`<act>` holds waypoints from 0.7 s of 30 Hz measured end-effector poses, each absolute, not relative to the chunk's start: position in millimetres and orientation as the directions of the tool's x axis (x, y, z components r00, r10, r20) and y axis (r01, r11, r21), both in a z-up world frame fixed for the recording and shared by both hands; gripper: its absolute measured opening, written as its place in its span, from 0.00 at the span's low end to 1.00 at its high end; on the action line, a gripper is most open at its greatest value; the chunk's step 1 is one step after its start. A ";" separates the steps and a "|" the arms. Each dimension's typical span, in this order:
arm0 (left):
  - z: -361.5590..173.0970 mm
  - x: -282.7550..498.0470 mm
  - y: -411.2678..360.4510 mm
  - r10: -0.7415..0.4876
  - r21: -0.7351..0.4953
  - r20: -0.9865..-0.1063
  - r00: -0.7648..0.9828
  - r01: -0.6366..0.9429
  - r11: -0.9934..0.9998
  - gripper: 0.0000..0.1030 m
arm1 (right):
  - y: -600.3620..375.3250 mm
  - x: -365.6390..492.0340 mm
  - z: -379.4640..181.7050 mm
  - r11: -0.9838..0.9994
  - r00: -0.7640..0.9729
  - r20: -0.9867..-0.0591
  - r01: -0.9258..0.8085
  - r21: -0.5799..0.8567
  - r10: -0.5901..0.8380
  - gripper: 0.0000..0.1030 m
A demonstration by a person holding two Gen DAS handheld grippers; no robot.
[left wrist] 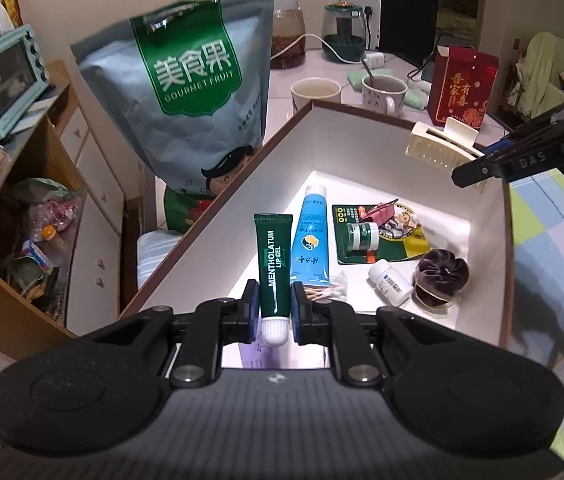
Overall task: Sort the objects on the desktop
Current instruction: 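Carry the lip balm and hair claw clip over the brown box, then lower the lip balm and hair clip into the box and open both grippers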
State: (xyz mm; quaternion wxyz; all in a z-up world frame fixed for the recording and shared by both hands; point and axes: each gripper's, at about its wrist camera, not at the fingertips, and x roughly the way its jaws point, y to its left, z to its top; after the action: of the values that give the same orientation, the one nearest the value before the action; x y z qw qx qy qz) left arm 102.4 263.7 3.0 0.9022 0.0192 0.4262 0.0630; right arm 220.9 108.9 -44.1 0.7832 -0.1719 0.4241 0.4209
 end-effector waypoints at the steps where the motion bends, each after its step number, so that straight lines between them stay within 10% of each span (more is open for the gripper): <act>1: 0.5 104.5 265.6 0.125 0.083 -0.769 0.627 -0.095 0.992 0.12 | 111.7 222.2 -47.1 0.592 0.292 -0.820 -0.803 0.070 0.493 0.31; 14: -19.3 124.2 279.5 0.078 0.047 -0.792 0.606 -0.066 0.997 0.12 | 140.2 236.6 -74.2 0.607 0.258 -0.924 -0.794 -0.037 0.281 0.31; 16: -21.2 125.8 279.8 0.078 0.048 -0.798 0.598 -0.066 0.997 0.12 | 142.7 236.5 -77.0 0.602 0.254 -0.934 -0.797 -0.054 0.251 0.45; 17: -22.1 126.6 279.8 0.077 0.048 -0.801 0.594 -0.065 0.997 0.12 | 142.8 235.5 -76.2 0.600 0.259 -0.933 -0.798 -0.060 0.251 0.76; 21: -24.5 126.7 280.5 0.078 0.047 -0.811 0.580 -0.068 0.997 0.12 | 140.9 230.5 -68.5 0.589 0.269 -0.924 -0.806 -0.062 0.271 0.79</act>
State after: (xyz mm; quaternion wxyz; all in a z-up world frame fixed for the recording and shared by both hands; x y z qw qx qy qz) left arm 126.7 280.5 -24.4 0.8888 0.0056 0.4564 0.0409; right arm 230.5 140.9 -68.5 0.7475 -0.2754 0.4855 0.3602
